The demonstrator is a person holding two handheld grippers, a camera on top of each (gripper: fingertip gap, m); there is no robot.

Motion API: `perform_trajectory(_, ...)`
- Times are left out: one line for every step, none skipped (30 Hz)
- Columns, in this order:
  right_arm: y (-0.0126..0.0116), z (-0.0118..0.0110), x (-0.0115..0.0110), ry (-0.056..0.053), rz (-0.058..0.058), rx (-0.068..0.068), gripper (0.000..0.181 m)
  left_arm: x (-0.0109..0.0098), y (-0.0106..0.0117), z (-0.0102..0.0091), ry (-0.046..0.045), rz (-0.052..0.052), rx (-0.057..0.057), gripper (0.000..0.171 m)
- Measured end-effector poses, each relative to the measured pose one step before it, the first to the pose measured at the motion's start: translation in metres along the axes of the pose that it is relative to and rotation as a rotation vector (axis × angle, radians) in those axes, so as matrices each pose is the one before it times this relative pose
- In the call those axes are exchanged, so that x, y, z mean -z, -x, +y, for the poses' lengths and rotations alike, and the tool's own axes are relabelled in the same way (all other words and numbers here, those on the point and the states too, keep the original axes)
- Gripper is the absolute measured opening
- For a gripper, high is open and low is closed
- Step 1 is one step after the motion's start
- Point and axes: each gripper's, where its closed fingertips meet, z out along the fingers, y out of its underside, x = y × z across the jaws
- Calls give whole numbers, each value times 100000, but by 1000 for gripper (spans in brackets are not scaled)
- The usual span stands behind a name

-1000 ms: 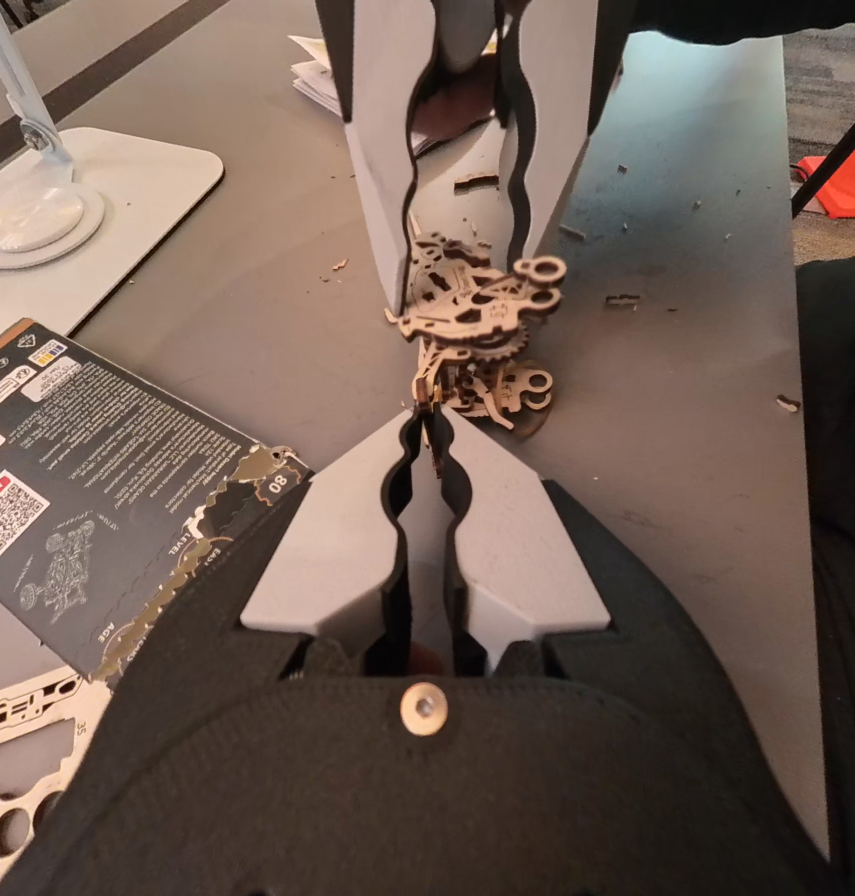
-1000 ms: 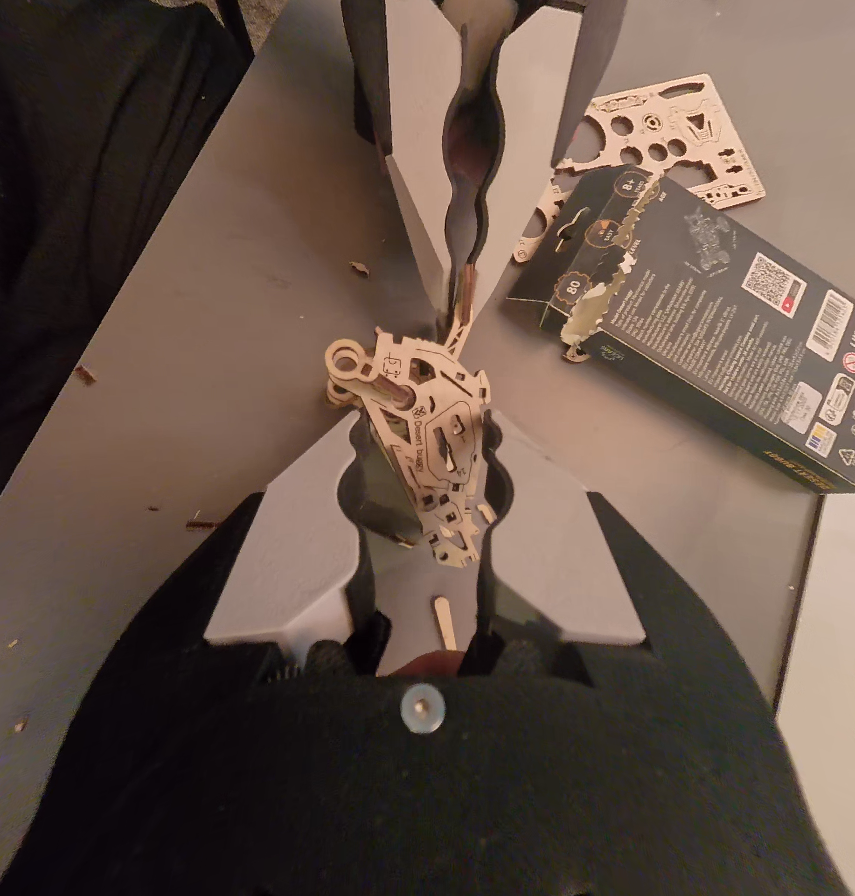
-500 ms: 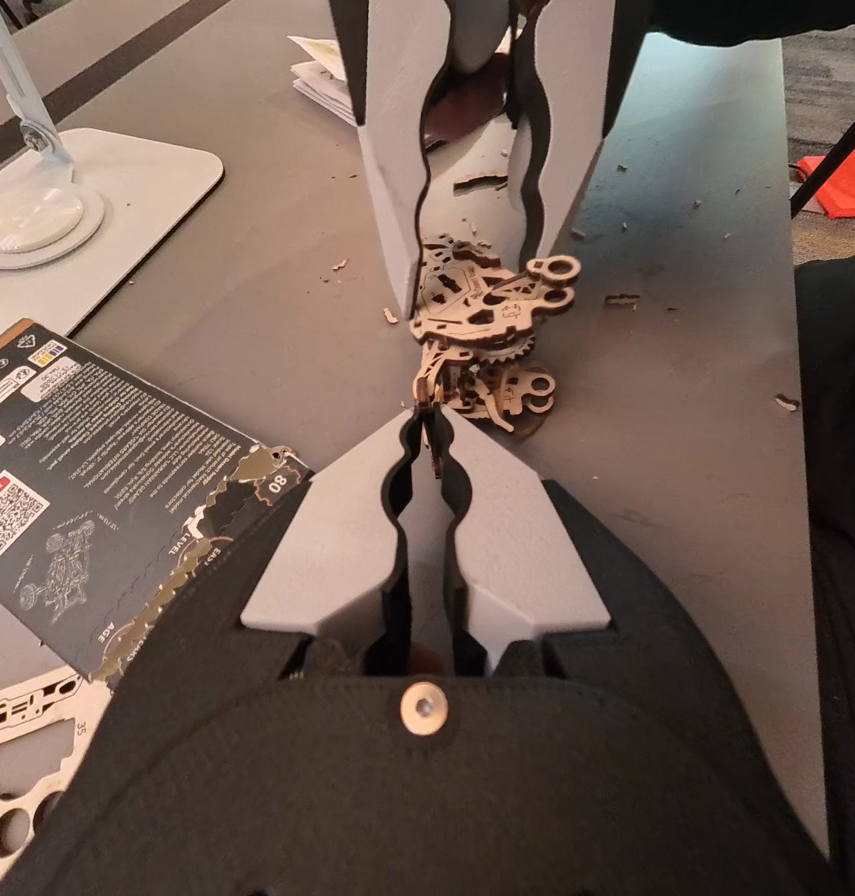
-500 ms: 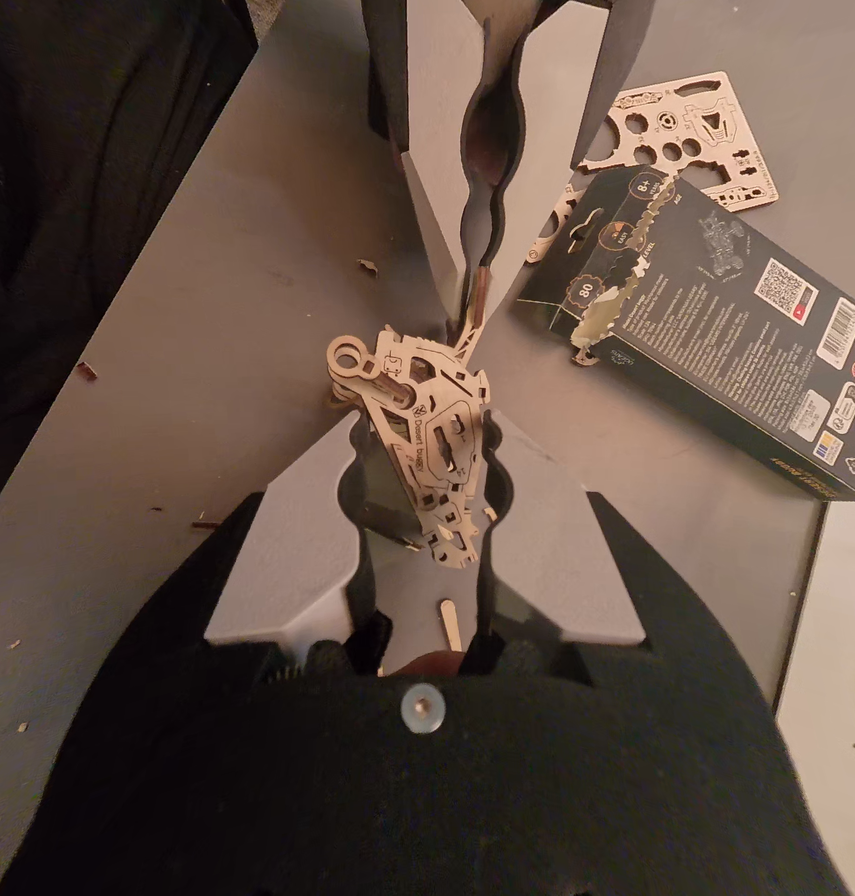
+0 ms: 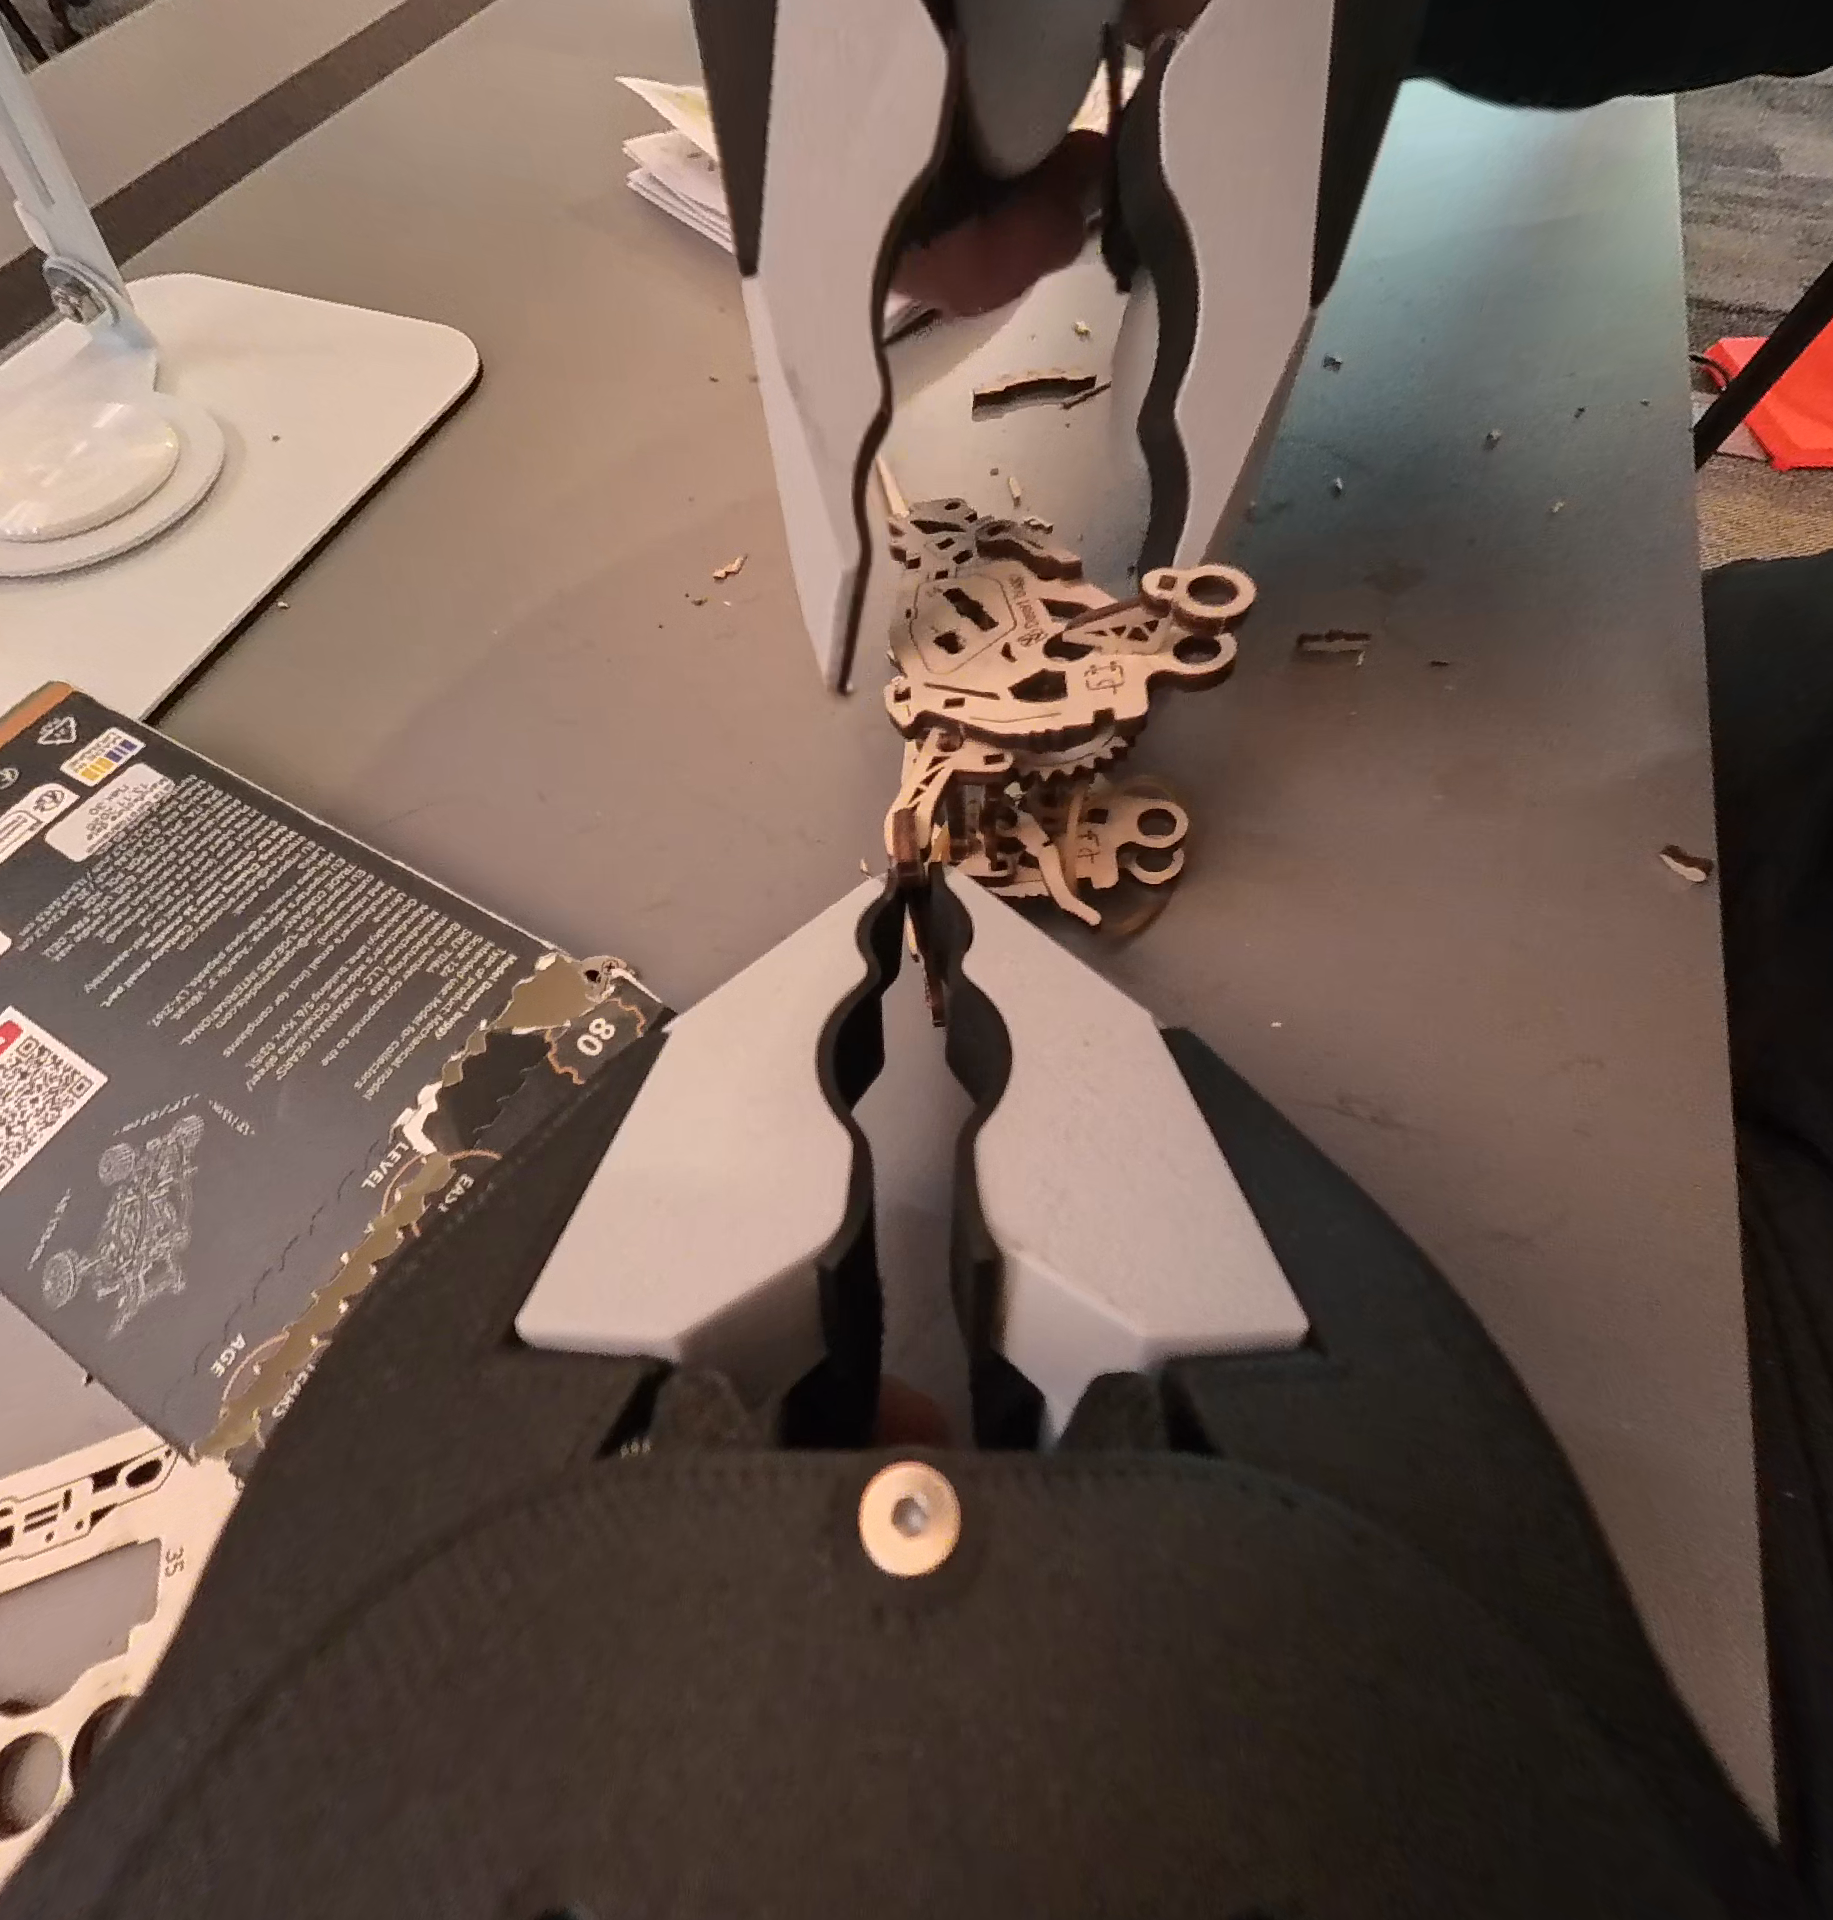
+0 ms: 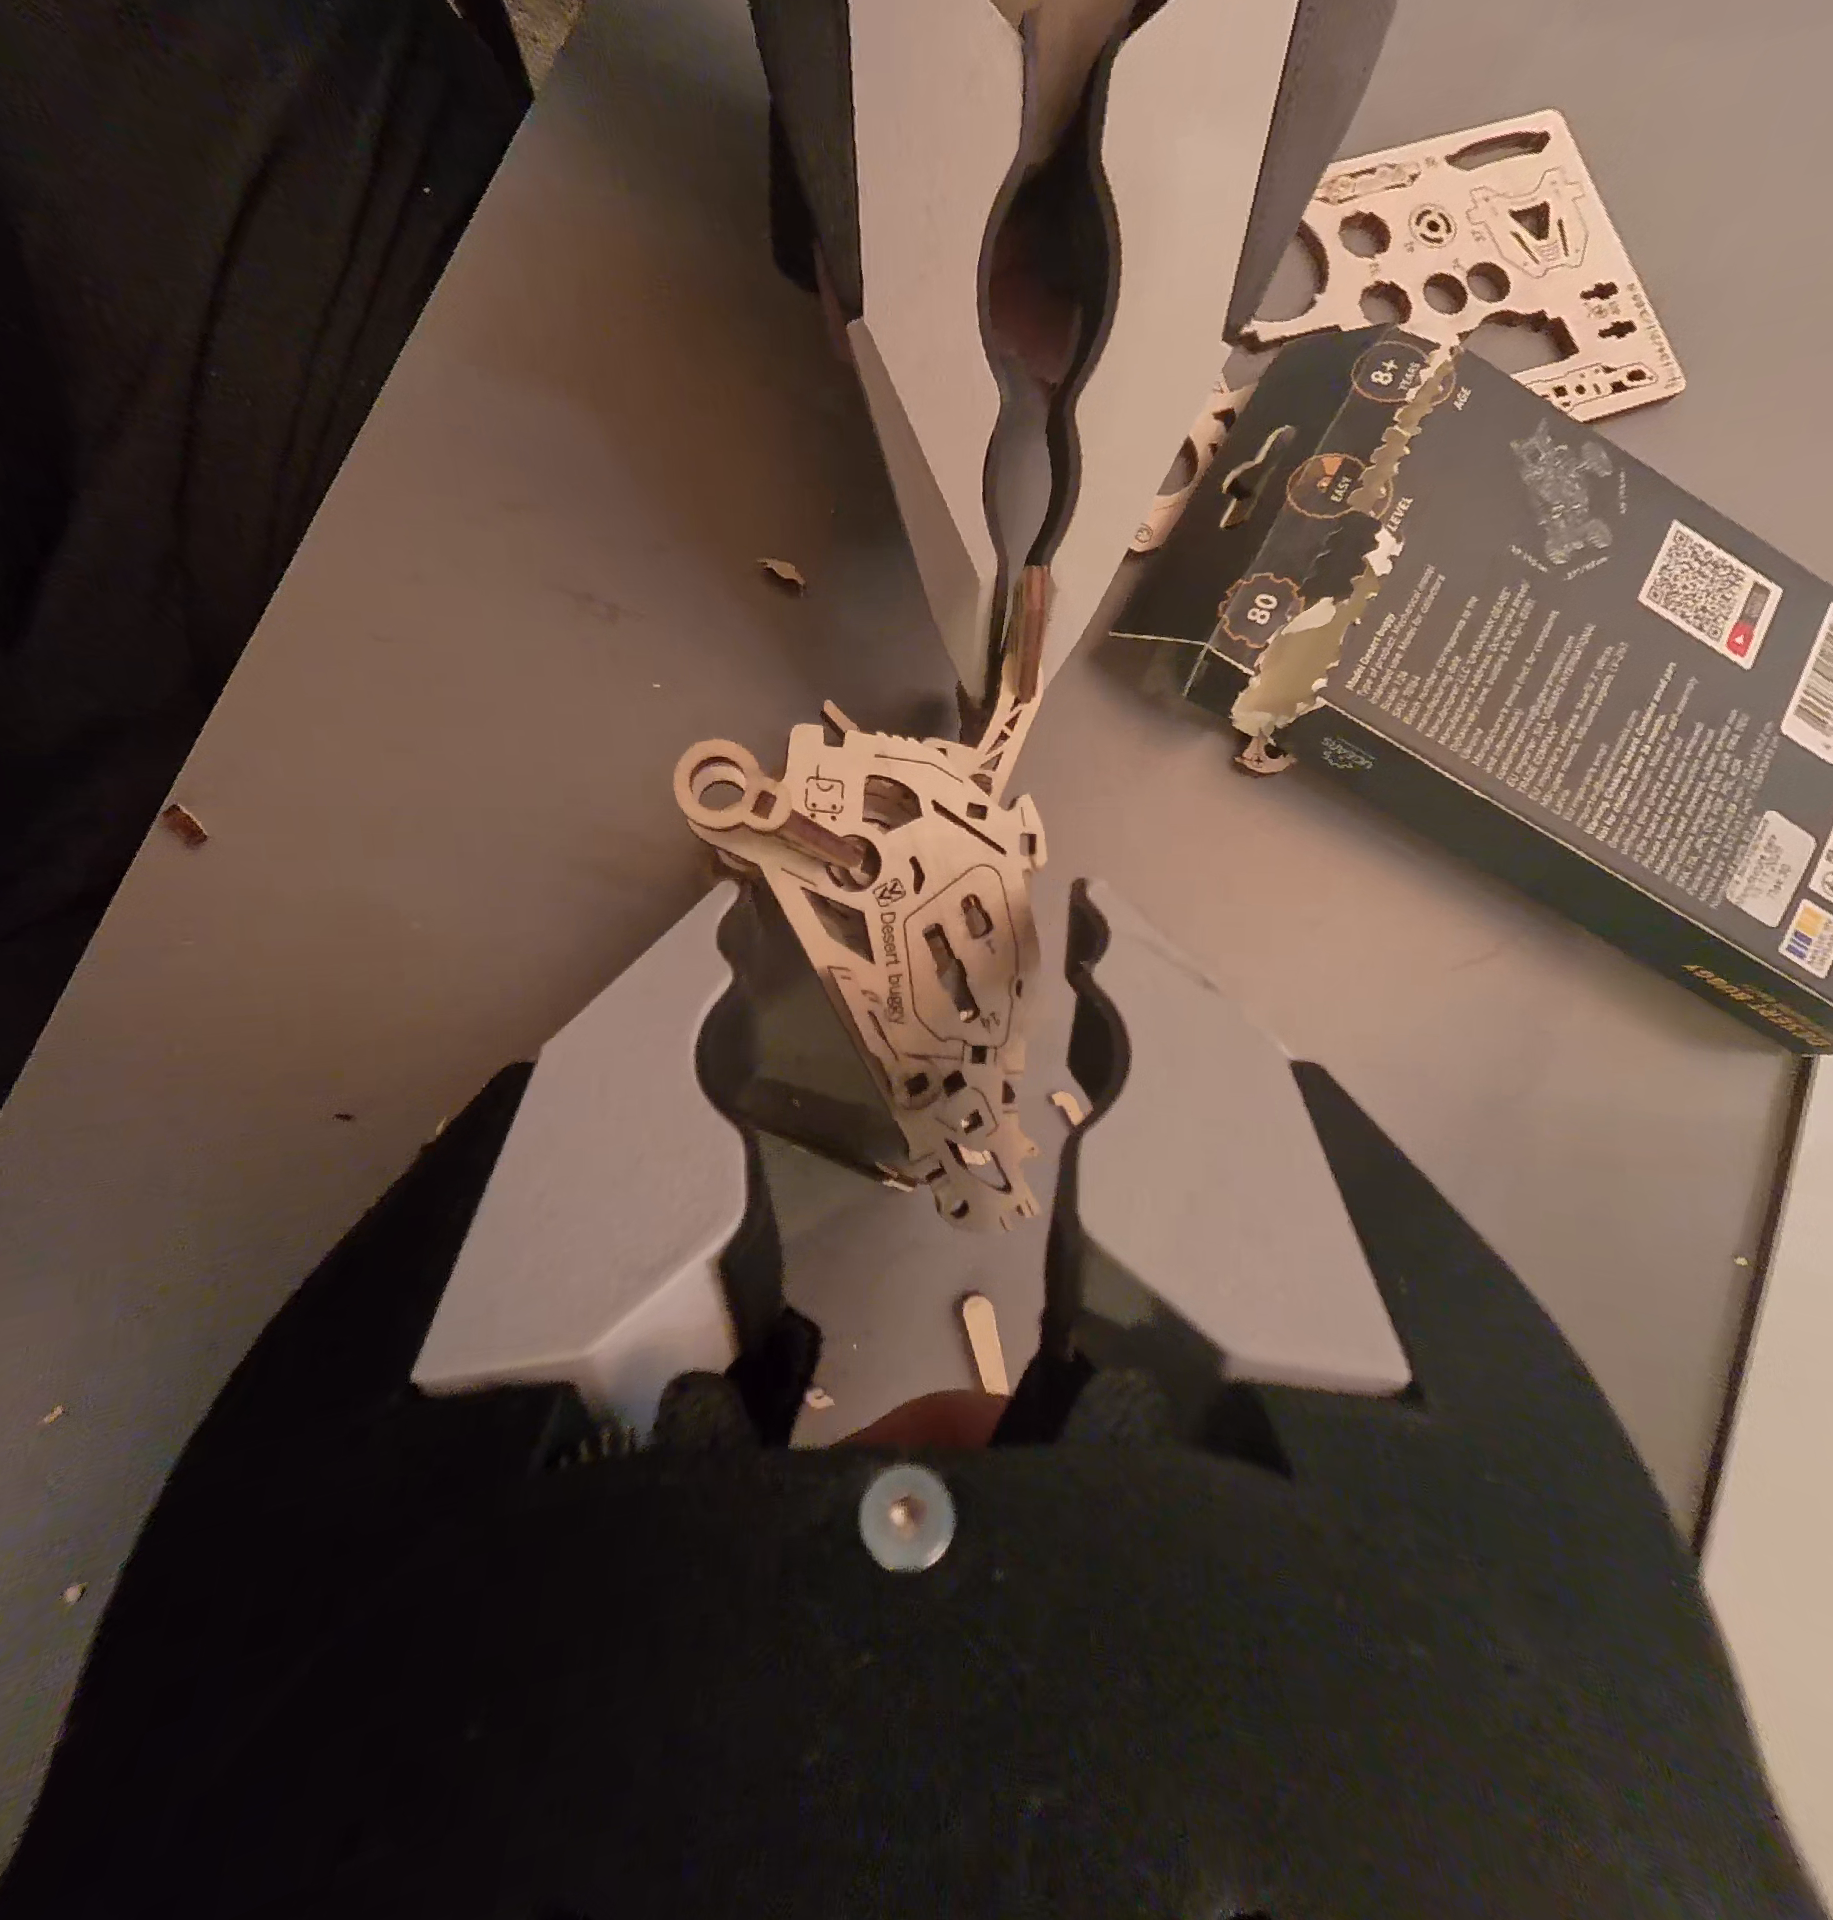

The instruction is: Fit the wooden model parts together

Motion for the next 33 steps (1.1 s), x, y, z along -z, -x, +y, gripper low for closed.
perform_trajectory(-87, -3, 210, -232, 249, -312, 58, 5, -1, -1, -45, 24, -25, 2)
perform_trajectory(-64, -29, 257, -457, 282, 9, 58, -2, -3, -3, -25, 27, -10, 2)
perform_trajectory(-57, -5, 275, -383, 232, 33, 58, 13, 0, -5, -12, 12, -9, 2)
perform_trajectory(-66, 16, 295, -465, 199, -149, 57, -2, 1, -4, -32, 6, -20, 2)
perform_trajectory(-135, 7, 266, -674, 297, -493, 55, -4, -1, 11, 15, 0, 12, 2)
perform_trajectory(-185, 45, 187, -398, 316, -844, 53, 3, -2, -11, -18, 60, 59, 2)
perform_trajectory(-90, 90, 89, 15, -320, -528, 52, -6, 10, 10, 16, 34, 76, 2)
perform_trajectory(-12, 103, 6, 132, -711, -302, 51, 1, 7, 3, 22, -19, 79, 2)
perform_trajectory(68, 76, -25, 60, -1235, -417, 48, 6, 32, 3, -9, -147, 133, 2)
perform_trajectory(127, 22, -8, -316, -1442, -271, 44, 13, 32, -12, -93, -93, 185, 2)
perform_trajectory(150, 13, -13, -294, -1352, -81, 40, 10, 3, -19, -146, 103, 68, 2)
perform_trajectory(110, 15, -4, -170, -1017, -63, 37, 2, 13, 5, 35, -104, 15, 2)
perform_trajectory(15, 17, 10, -177, -416, -167, 36, 0, 19, 2, 13, -94, 62, 2)
perform_trajectory(8, 16, 5, -86, -430, -353, 35, 1, 5, -8, -86, 59, 105, 2)
perform_trajectory(23, 5, 2, -208, -432, -269, 34, 9, -1, -12, -58, 55, 70, 2)
perform_trajectory(31, -22, 4, -182, -393, -204, 34, -2, 3, -2, -9, 27, 43, 2)
perform_trajectory(41, -8, -3, -68, -320, -234, 33, -3, -5, 13, 29, 33, -4, 2)
perform_trajectory(-5, -5, -5, 14, -6, -70, 33, 2, 15, 5, 35, -124, 34, 2)
perform_trajectory(-59, 9, -1, 157, 418, -308, 33, 9, 24, -10, -48, -124, 61, 2)
perform_trajectory(-21, 5, 5, 7, 184, -920, 34, 10, -17, -25, -193, 95, -61, 2)
perform_trajectory(60, 6, -12, -157, -10, -960, 34, 8, -12, 3, -15, 31, -21, 2)
perform_trajectory(44, -4, -14, -96, 577, -488, 34, 1, -11, -19, -83, 10, -143, 2)
perform_trajectory(15, 21, -14, 54, 1063, -195, 34, 1, -13, -2, -20, -38, -170, 2)
perform_trajectory(-15, 64, -31, 364, 1221, -390, 36, 8, -61, -30, -229, 372, -130, 2)
perform_trajectory(28, 153, -42, 831, 1018, -177, 42, -14, 1, 15, 118, -13, -19, 2)
perform_trajectory(-33, 230, -3, 904, 1198, -26, 49, 0, -11, 0, 2, 86, -21, 2)
perform_trajectory(-62, 117, 108, -143, 623, -523, 52, 9, -10, -14, -72, 92, -19, 2)
perform_trajectory(-13, -23, 198, -1139, -411, -859, 52, 6, -10, -1, -41, 65, 30, 2)
perform_trajectory(-85, -86, 209, -1278, -647, -655, 52, -2, -1, -3, -19, 53, 51, 2)
perform_trajectory(-136, -54, 198, -710, -858, -238, 52, 9, -10, -13, -67, 81, -4, 1)
perform_trajectory(-165, 6, 148, 15, -1108, 217, 52, 5, -1, -3, -57, 28, -32, 1)
perform_trajectory(-216, 8, 130, 179, -1121, 392, 52, 1, -2, 0, -2, -22, -67, 1)
perform_trajectory(-117, 6, 114, 45, -2068, 305, 52, 1, -20, -1, -8, 40, -79, 1)
